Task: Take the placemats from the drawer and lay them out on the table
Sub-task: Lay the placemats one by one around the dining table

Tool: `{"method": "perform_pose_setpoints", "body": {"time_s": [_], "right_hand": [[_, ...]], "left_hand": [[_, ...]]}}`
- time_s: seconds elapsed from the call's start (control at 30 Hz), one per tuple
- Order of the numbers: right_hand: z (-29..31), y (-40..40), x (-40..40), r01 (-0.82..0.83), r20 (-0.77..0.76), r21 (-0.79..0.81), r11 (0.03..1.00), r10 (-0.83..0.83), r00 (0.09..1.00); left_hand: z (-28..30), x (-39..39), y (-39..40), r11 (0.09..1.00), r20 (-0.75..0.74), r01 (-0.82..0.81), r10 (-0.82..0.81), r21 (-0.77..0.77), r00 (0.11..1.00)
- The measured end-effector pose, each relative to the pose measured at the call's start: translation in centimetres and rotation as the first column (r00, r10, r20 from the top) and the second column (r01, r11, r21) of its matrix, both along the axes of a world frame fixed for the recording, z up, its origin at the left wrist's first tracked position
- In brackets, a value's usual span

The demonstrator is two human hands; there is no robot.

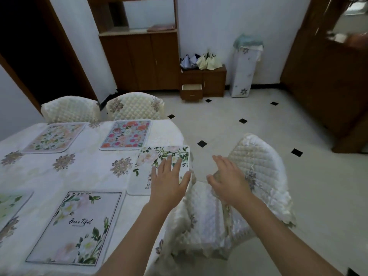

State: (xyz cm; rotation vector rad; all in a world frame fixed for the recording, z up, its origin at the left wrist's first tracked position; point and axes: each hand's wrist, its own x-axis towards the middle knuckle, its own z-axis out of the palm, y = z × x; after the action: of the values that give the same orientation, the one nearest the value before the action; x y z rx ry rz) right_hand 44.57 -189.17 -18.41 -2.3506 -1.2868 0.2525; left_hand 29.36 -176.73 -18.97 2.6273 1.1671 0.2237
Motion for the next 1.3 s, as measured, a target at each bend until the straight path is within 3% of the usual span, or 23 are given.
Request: {"method": "perform_pose_setpoints", "body": {"time_s": [0.43,0.57,0.7,1.07,1.3], "right_hand": [[1.1,3.9,12.2,0.017,0.032,-0.01,1.0,-0.017,0.999],[1.4,6.3,16.0,-0.038,0.039,0.035,0.999,0.036,0.999],[0.4,9.0,19.0,-0.19,0.038,0.015,0.982,0.189,0.981],[-0.9,8.8,26.2,-0.654,0.044,-0.047,0.755,0.656,0.754],[2.7,11.9,22.5,-0.827,0.071,0.019,0.562,0.824,0.562]], "left_hand": [[-1.3,14.7,4.4,0.996,0.029,0.086,-0.085,-0.029,0.996],[-0.4,16.8,6.4,1.0,0.008,-0.007,0.007,-0.005,1.0],[-1.4,18.2,7.0,0.987,-0.009,-0.16,0.16,0.021,0.987],[-3.2,22.5,-2.1,0.779,-0.125,-0.623,0.613,-0.07,0.78],[0.5,17.7,-3.9,0.598,-0.036,-0.801,0.801,0.008,0.597]]}}
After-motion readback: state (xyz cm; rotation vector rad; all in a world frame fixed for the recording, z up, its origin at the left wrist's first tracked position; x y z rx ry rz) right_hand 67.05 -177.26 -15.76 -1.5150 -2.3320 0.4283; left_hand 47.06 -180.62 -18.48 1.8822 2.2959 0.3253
